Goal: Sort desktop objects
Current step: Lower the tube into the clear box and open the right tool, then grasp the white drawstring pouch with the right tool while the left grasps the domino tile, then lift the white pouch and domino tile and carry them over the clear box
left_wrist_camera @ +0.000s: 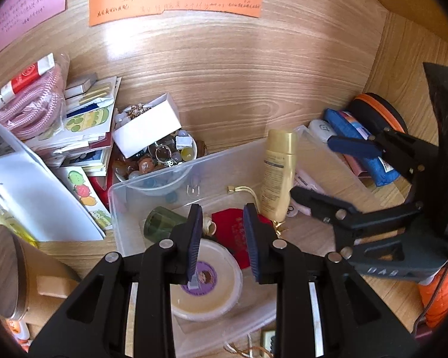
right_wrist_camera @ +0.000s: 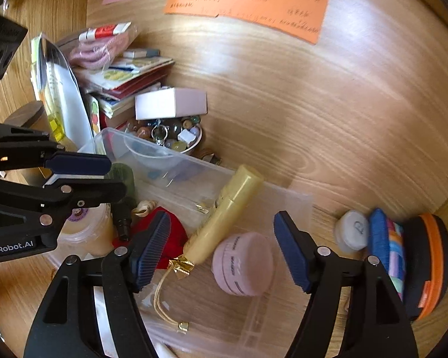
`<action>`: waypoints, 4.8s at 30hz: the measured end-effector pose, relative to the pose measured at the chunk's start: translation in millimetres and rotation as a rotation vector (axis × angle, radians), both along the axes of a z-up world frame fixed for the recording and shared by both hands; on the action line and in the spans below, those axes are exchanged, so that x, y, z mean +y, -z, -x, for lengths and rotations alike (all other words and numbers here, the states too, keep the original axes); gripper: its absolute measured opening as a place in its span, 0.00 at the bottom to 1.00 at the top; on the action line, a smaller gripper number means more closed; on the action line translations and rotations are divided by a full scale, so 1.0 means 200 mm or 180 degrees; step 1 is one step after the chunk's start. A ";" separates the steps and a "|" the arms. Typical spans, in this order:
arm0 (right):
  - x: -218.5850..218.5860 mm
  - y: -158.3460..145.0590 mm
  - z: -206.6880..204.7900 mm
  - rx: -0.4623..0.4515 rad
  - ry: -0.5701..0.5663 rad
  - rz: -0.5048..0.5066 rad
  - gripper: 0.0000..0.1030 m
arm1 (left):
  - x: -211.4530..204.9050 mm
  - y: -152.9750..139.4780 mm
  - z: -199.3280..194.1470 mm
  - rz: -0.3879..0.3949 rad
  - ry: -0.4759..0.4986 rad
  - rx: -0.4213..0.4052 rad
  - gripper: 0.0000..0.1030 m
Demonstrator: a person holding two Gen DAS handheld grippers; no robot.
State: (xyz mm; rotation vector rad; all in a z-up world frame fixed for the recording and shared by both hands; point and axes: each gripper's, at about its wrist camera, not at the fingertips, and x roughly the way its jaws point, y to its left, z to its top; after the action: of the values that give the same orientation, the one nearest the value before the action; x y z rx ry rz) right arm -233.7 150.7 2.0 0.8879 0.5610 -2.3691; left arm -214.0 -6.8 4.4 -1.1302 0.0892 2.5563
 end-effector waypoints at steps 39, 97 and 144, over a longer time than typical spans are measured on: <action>0.31 0.16 -0.69 -0.0347 0.0107 0.0331 0.78 | -0.18 0.20 -0.71 -0.0043 -0.0322 -0.0195 0.65; 0.56 0.15 -0.54 -0.0459 0.0176 0.0894 0.33 | 0.16 0.40 -0.47 0.0116 -0.0025 -0.0569 0.24; 0.23 0.35 -0.73 -0.0424 0.0056 0.0088 0.52 | -0.08 0.27 -0.86 -0.0292 -0.0169 -0.0259 0.23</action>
State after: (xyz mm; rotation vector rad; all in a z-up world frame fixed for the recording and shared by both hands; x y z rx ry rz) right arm -88.1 196.9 -68.2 1.0331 0.4681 -2.3069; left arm -42.3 -22.3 -49.8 -1.2149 -0.0783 2.5283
